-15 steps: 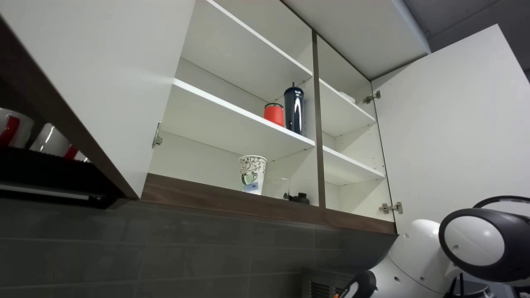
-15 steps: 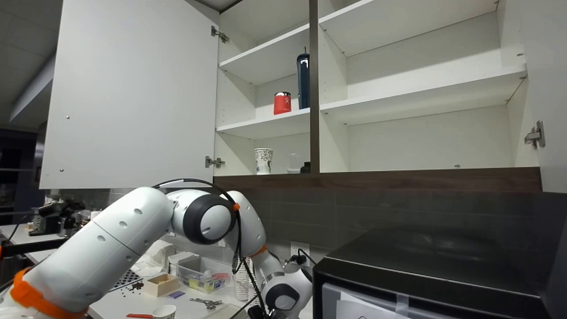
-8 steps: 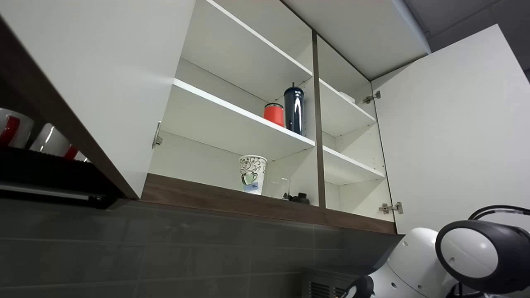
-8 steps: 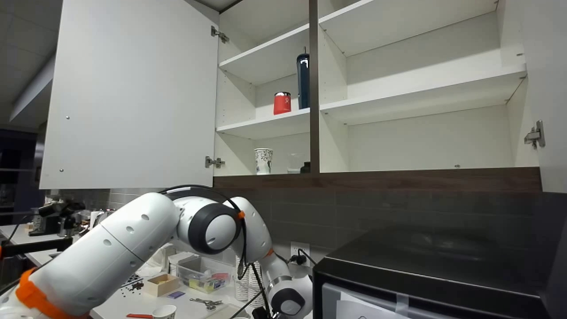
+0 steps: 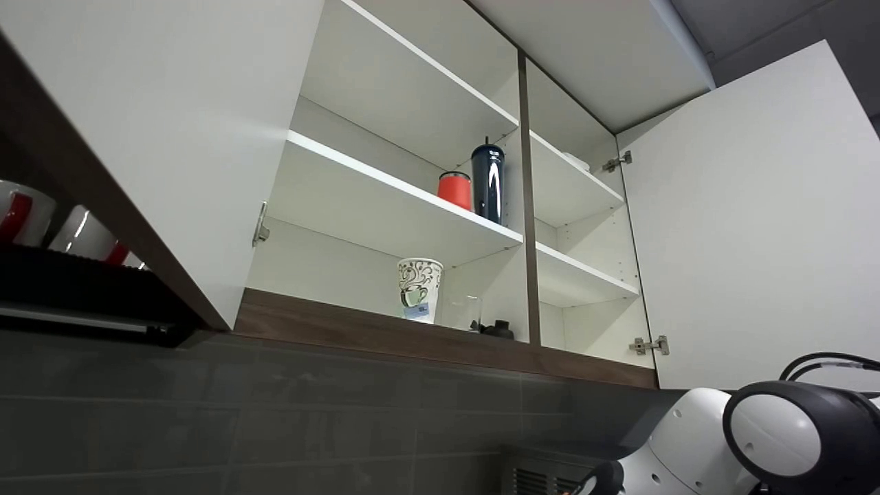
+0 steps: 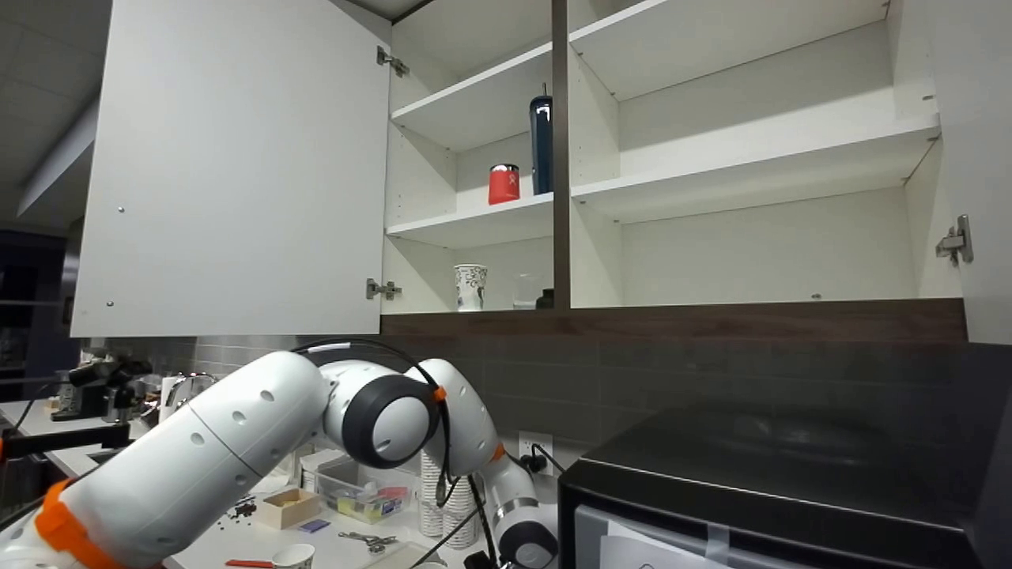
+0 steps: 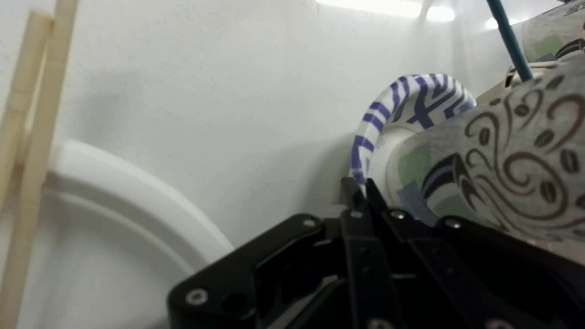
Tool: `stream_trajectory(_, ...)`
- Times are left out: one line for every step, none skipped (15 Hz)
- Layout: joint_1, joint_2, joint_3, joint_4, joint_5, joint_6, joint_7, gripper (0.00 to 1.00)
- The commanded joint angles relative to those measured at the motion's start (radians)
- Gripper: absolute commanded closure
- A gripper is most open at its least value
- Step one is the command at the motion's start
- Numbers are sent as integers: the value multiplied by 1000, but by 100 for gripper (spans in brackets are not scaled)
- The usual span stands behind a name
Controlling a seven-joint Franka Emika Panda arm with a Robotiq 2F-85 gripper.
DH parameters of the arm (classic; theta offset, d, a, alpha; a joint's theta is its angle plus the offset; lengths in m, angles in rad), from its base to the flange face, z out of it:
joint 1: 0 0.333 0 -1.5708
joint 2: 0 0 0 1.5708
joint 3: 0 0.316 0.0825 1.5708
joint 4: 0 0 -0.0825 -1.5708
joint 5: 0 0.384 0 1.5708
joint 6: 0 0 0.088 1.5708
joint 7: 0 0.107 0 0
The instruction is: Put the bowl and cup inside the cupboard
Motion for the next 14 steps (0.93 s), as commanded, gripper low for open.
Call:
stream_trajectory(-17, 9, 9, 18, 23, -25, -46, 99)
stream_trajectory(-17, -7, 7, 3, 21, -18, -52, 99)
stream_trajectory(-14, -21, 4, -11, 18, -11, -52, 99)
stream_trajectory(-14, -35, 3, -21, 16, -8, -60, 99)
stream_trajectory(-15, -45, 2, -26, 12, -20, -62, 99)
stream_trajectory(-15, -64, 2, -41, 11, -17, -70, 99)
stream_trajectory(-16, -82, 2, -54, 10, -17, -78, 99)
stream_trajectory(-12, -103, -3, -71, 8, -10, -77, 99)
stream_trajectory(-12, -125, -5, -86, 8, -11, -81, 99)
stream_trajectory(-10, -150, -9, -104, 4, -15, -81, 99)
stream_trajectory(-8, -174, -14, -122, 2, -16, -76, 99)
stream_trajectory(-5, -201, -19, -141, -1, -18, -73, 99)
stream_trajectory(-2, -231, -24, -163, -5, -23, -71, 99)
stream_trajectory(3, -262, -30, -183, -11, -35, -66, 99)
